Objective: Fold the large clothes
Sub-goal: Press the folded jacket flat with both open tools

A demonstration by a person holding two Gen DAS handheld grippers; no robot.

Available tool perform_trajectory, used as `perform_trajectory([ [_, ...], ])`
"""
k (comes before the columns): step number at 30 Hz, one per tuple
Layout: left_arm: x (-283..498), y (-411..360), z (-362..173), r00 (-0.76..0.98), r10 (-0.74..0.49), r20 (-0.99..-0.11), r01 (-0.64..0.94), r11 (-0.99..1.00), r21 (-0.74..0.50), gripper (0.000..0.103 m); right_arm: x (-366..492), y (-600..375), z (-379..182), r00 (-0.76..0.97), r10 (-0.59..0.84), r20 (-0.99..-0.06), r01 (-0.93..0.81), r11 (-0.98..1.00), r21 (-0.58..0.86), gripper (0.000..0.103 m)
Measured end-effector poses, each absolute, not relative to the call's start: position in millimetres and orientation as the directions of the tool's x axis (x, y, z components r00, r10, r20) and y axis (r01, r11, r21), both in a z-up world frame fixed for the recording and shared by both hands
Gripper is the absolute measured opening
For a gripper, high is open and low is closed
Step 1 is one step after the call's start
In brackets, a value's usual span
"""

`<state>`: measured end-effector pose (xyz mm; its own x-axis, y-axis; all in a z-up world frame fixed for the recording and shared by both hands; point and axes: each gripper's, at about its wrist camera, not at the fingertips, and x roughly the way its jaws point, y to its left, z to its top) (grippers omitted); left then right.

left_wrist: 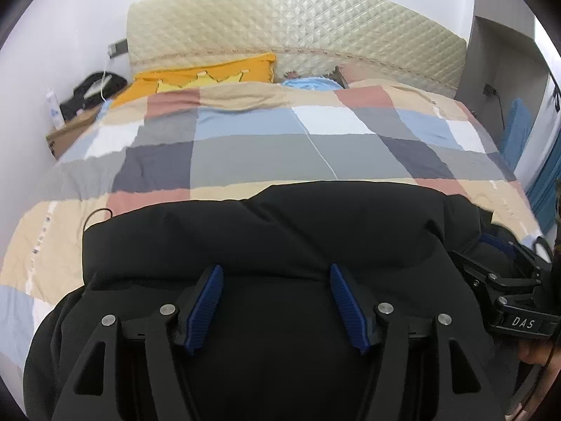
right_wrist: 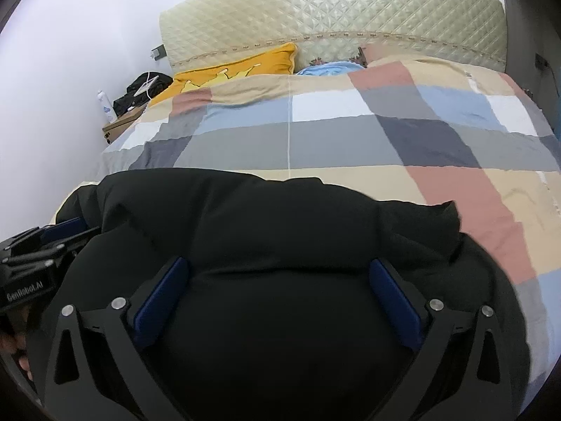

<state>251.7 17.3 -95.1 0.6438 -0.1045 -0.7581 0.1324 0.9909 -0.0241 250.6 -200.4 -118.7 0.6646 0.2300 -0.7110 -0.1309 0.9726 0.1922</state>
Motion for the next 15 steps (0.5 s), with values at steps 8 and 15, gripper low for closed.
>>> perform_trajectory([
  [8, 255, 17, -105, 0.646, -0.088, -0.758, 0.129, 0.992, -0.004, 0.065, 253, -194, -129, 0.676, 0.218, -0.704, -0.128, 0.975, 0.179, 0.103],
  [15, 244, 22, -98, 0.649, -0.105, -0.753, 0.135, 0.991, -0.022, 0.065, 245, -205, -121, 0.659, 0.262, -0.705, -0.135, 0.963, 0.232, 0.103],
])
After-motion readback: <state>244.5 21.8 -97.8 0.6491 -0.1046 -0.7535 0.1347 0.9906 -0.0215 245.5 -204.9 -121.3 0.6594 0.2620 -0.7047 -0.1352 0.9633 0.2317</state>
